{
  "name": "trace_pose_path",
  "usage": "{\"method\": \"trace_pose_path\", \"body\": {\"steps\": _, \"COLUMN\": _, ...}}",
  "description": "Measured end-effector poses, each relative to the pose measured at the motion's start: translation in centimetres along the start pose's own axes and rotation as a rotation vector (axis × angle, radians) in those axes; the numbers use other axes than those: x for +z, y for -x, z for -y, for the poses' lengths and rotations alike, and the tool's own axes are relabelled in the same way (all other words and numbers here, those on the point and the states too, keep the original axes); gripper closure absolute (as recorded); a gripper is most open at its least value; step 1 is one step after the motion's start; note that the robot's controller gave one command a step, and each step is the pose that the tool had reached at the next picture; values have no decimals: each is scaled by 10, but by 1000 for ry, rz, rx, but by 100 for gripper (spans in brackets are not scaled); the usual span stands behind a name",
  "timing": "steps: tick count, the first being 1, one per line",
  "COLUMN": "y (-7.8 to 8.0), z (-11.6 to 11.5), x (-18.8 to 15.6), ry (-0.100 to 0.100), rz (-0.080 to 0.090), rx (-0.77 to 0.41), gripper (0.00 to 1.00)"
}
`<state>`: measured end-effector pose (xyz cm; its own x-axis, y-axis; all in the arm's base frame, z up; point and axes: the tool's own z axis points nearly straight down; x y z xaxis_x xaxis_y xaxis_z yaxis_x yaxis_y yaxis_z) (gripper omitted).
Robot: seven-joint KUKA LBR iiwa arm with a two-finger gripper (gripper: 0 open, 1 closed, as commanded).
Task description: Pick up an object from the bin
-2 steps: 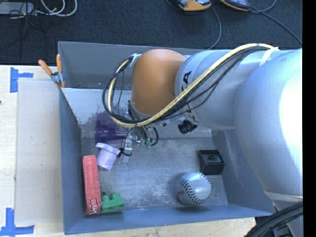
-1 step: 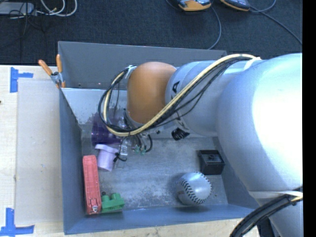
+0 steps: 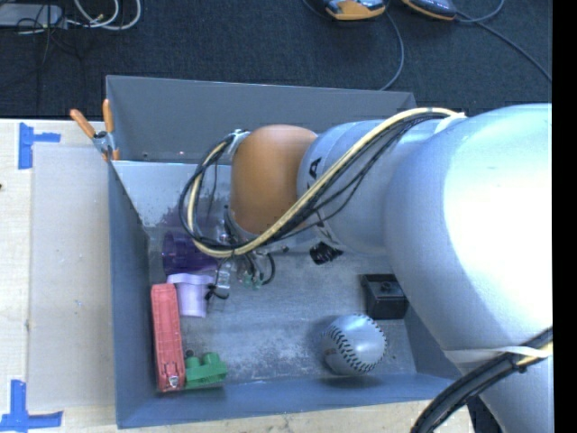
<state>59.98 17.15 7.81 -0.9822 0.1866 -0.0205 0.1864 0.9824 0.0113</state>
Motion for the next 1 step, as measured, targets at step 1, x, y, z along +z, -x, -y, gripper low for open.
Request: {"method": "trace_pose_path", "body": {"steps": 1, "y": -10, "z": 5, "x": 6, "ry": -7, "rz": -11, "rx": 47, "gripper": 100}}
